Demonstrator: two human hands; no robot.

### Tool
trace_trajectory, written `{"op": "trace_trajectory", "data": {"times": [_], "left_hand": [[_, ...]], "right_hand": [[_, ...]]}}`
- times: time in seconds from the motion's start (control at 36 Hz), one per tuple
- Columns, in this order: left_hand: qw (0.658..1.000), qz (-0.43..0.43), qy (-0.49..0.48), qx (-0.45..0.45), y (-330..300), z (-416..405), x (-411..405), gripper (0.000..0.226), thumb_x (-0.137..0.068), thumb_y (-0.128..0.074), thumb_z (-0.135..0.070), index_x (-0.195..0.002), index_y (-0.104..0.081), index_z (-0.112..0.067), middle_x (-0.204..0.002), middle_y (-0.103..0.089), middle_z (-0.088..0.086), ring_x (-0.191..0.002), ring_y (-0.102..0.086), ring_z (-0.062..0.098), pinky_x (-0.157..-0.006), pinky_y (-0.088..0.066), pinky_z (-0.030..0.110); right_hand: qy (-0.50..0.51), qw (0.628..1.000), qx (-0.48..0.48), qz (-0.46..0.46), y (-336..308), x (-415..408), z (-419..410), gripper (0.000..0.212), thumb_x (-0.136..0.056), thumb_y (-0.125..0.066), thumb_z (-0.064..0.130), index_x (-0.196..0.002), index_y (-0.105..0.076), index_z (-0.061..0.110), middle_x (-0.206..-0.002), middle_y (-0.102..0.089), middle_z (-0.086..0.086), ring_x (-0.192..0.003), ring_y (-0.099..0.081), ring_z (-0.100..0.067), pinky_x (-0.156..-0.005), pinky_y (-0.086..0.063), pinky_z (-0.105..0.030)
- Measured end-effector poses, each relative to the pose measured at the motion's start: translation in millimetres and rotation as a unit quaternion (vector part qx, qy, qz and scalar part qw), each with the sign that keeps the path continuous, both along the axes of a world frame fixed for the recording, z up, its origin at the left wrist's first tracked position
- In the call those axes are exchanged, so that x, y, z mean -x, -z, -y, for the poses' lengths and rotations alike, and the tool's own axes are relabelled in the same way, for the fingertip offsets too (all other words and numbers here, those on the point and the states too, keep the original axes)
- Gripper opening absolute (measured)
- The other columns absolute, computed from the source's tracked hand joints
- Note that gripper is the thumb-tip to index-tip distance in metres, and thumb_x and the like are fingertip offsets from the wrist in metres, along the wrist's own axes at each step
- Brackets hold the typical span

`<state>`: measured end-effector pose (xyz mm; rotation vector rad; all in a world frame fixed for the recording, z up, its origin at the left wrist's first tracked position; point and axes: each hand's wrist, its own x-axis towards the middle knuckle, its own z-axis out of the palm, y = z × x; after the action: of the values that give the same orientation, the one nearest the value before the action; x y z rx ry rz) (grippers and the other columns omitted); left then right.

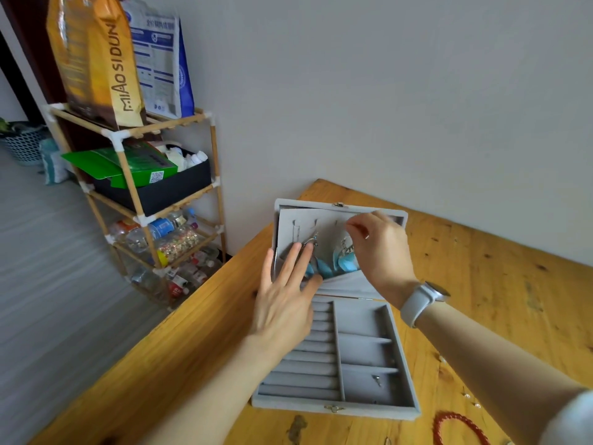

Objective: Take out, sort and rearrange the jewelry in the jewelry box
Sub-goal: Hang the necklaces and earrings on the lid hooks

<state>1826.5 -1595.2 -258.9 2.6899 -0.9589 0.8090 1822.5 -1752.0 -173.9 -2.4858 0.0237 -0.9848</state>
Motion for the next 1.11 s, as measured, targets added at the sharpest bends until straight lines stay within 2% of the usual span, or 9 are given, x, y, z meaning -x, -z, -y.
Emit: {"op": "trace_trajectory", "data": {"times": [0.11,0.19,0.28,0.36,0.44,0.58,0.75,0.97,1.11], "left_hand": [[1.0,-0.024,0.003,0.005,4,-2,0,0.045,-0.067,-0.069,-0.02,-0.111,-0.065,-0.022,-0.147,-0.032,0.018,-0.138,-0.027,0.03,-0.107,-0.014,0.057],[0.999,-0.032,0.009,0.009,5,-3,1,0.045,-0.068,-0.068,-0.02,-0.113,-0.063,-0.022,-0.148,-0.03,0.017,-0.139,-0.025,0.029,-0.106,-0.014,0.057],[0.999,-0.03,0.012,0.008,6,-4,1,0.046,-0.068,-0.068,-0.02,-0.113,-0.063,-0.022,-0.148,-0.03,0.017,-0.139,-0.025,0.029,-0.106,-0.014,0.058],[1.0,-0.025,0.014,0.004,6,-5,1,0.047,-0.068,-0.069,-0.019,-0.115,-0.063,-0.022,-0.148,-0.03,0.017,-0.139,-0.025,0.03,-0.11,-0.015,0.06],[1.0,-0.025,0.012,-0.001,6,-5,1,0.048,-0.067,-0.071,-0.02,-0.115,-0.063,-0.022,-0.147,-0.032,0.018,-0.138,-0.026,0.031,-0.106,-0.018,0.061],[1.0,-0.027,0.013,-0.001,8,-5,1,0.049,-0.067,-0.071,-0.019,-0.115,-0.062,-0.021,-0.145,-0.035,0.02,-0.137,-0.028,0.033,-0.105,-0.019,0.06],[0.998,-0.048,0.028,0.009,9,-6,0,0.053,-0.07,-0.068,-0.017,-0.122,-0.057,-0.022,-0.146,-0.032,0.022,-0.139,-0.023,0.034,-0.107,-0.026,0.058],[0.997,-0.062,0.031,0.02,10,-5,0,0.054,-0.067,-0.069,-0.013,-0.12,-0.057,-0.02,-0.146,-0.031,0.022,-0.139,-0.023,0.035,-0.104,-0.033,0.056],[0.996,-0.078,0.032,0.017,10,-6,0,0.051,-0.071,-0.065,-0.013,-0.121,-0.056,-0.019,-0.147,-0.03,0.022,-0.139,-0.021,0.036,-0.101,-0.035,0.057]], "right_hand": [[-0.017,0.999,-0.005,-0.039,13,-5,-7,0.017,-0.09,-0.051,0.007,-0.092,-0.067,0.003,-0.088,-0.068,-0.015,-0.08,-0.062,-0.034,-0.071,-0.05,-0.044],[-0.044,0.991,-0.11,-0.06,13,-8,-13,0.015,-0.09,-0.05,0.007,-0.09,-0.064,0.003,-0.077,-0.064,-0.006,-0.073,-0.062,-0.027,-0.07,-0.053,-0.044],[-0.046,0.987,-0.149,-0.045,7,-11,-17,0.012,-0.089,-0.053,0.007,-0.089,-0.064,0.005,-0.073,-0.061,0.0,-0.065,-0.057,-0.018,-0.069,-0.048,-0.029],[-0.044,0.986,-0.16,-0.019,5,-16,-22,0.011,-0.088,-0.055,0.007,-0.089,-0.066,0.004,-0.077,-0.063,-0.002,-0.072,-0.057,-0.015,-0.068,-0.042,-0.02],[-0.033,0.987,-0.16,-0.007,9,-21,-26,0.01,-0.088,-0.056,0.009,-0.088,-0.066,0.006,-0.084,-0.067,-0.005,-0.077,-0.059,-0.017,-0.071,-0.045,-0.026],[-0.006,0.987,-0.16,0.007,15,-24,-32,0.006,-0.087,-0.057,0.011,-0.086,-0.061,0.007,-0.084,-0.064,-0.006,-0.073,-0.054,-0.015,-0.064,-0.037,-0.019],[0.014,0.991,-0.135,0.009,25,-22,-41,0.013,-0.09,-0.052,0.013,-0.093,-0.065,0.01,-0.097,-0.06,-0.005,-0.087,-0.058,-0.022,-0.072,-0.043,-0.03],[0.01,0.974,-0.226,0.015,34,-11,-46,0.021,-0.092,-0.048,0.008,-0.108,-0.061,0.01,-0.106,-0.066,-0.004,-0.095,-0.061,-0.018,-0.075,-0.039,-0.015],[0.021,0.963,-0.268,0.017,27,-9,-51,0.03,-0.088,-0.045,0.0,-0.113,-0.058,0.01,-0.103,-0.069,-0.002,-0.096,-0.062,-0.019,-0.079,-0.046,-0.027]]}}
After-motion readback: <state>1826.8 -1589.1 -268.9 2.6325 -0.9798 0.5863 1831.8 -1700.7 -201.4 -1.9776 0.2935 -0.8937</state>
